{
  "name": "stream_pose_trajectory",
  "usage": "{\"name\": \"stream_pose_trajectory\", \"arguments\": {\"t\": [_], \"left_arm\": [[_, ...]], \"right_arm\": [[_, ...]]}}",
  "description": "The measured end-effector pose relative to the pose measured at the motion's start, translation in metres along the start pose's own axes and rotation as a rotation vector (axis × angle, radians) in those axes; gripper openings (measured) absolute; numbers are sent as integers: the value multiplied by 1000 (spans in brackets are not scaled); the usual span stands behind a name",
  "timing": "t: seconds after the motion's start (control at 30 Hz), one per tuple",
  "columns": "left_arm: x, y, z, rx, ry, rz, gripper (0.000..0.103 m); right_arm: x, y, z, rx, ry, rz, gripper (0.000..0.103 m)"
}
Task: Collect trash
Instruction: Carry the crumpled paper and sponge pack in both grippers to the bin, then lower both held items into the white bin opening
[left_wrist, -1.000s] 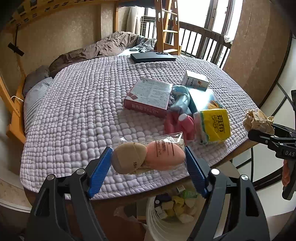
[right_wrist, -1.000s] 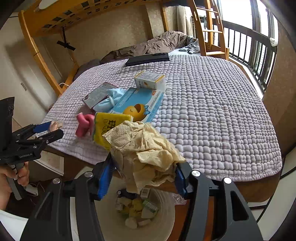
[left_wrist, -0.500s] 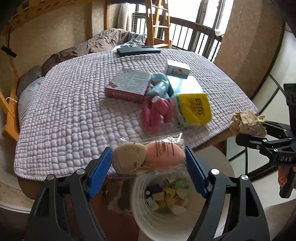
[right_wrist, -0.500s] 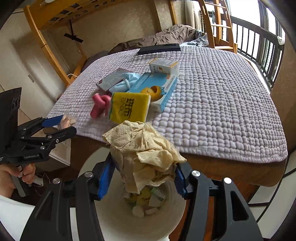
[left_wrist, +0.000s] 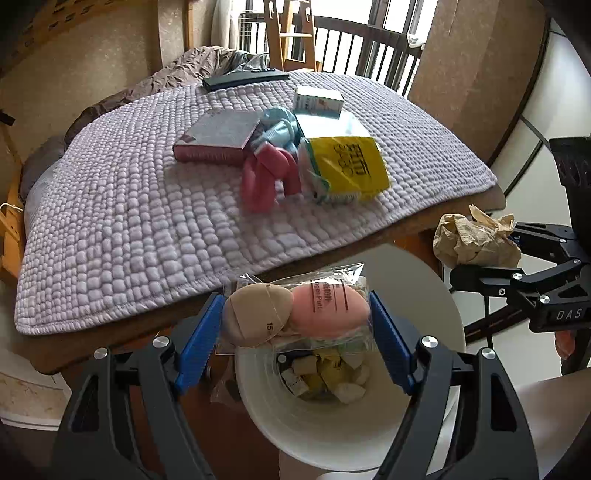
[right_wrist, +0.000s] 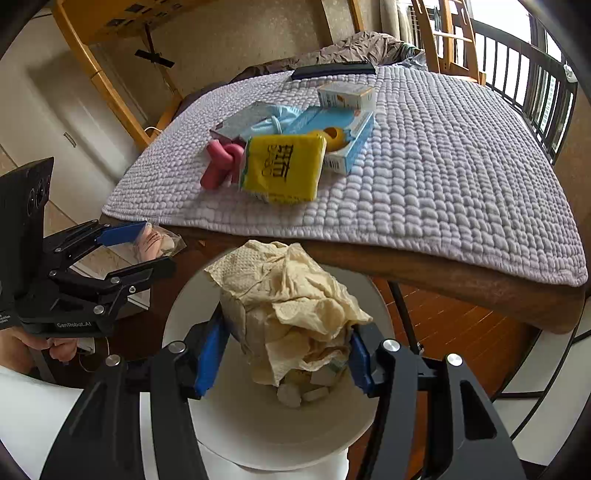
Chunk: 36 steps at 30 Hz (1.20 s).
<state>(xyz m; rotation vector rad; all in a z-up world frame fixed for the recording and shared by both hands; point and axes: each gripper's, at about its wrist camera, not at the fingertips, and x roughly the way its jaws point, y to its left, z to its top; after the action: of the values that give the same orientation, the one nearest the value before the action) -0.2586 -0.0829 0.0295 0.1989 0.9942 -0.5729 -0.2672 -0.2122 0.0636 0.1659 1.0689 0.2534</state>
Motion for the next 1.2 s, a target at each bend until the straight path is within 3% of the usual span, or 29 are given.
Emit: {"name": "stream_pose_trajectory", "arguments": {"t": [1.2], "left_arm": [[60,-15,-39,61,160,47,79]], "right_arm": [[57,3,-24,29,139,-7,56]]}}
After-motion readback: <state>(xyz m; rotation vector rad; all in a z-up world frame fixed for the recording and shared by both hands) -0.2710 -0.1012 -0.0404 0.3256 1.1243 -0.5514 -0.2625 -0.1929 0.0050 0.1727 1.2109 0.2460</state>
